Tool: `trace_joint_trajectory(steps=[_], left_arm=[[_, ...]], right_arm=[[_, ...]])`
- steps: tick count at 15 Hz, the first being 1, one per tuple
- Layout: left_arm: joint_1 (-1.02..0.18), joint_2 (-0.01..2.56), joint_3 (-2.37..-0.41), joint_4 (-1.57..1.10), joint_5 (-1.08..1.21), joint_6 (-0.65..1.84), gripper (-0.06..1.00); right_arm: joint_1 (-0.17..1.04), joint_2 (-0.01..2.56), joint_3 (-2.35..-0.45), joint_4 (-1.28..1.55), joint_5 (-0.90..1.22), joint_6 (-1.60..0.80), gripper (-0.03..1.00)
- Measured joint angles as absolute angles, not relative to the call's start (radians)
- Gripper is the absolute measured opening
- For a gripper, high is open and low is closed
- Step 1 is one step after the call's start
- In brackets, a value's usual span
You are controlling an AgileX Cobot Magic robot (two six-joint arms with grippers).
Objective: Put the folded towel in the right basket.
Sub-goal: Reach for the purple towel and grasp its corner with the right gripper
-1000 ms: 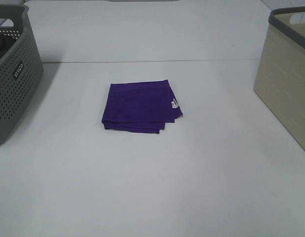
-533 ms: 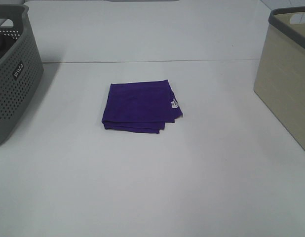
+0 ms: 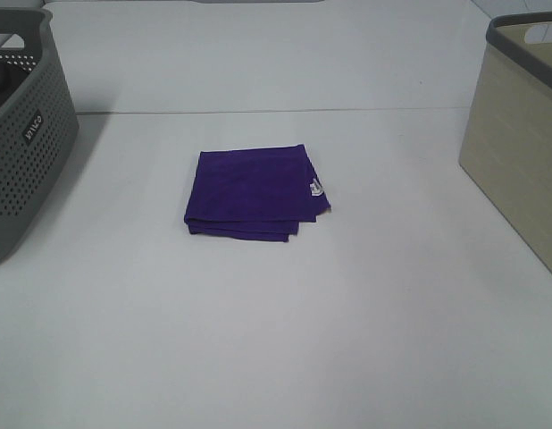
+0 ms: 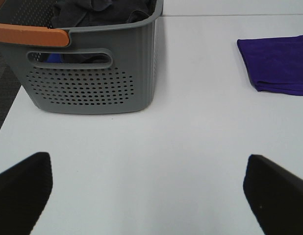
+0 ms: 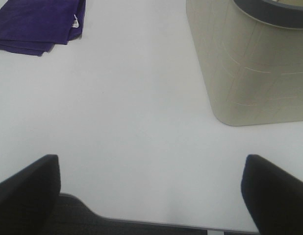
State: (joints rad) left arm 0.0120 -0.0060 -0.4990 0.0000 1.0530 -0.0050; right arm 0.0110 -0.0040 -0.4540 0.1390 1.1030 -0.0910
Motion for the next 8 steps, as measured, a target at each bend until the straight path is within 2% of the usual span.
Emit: trace_joint_trajectory(steps=[8], left_arm=[[0.012, -0.006, -0.499, 0.0, 1.053, 0.0, 0.99]], right_arm=[[0.011, -0.004, -0.454, 0.12, 1.103, -0.118, 0.96]])
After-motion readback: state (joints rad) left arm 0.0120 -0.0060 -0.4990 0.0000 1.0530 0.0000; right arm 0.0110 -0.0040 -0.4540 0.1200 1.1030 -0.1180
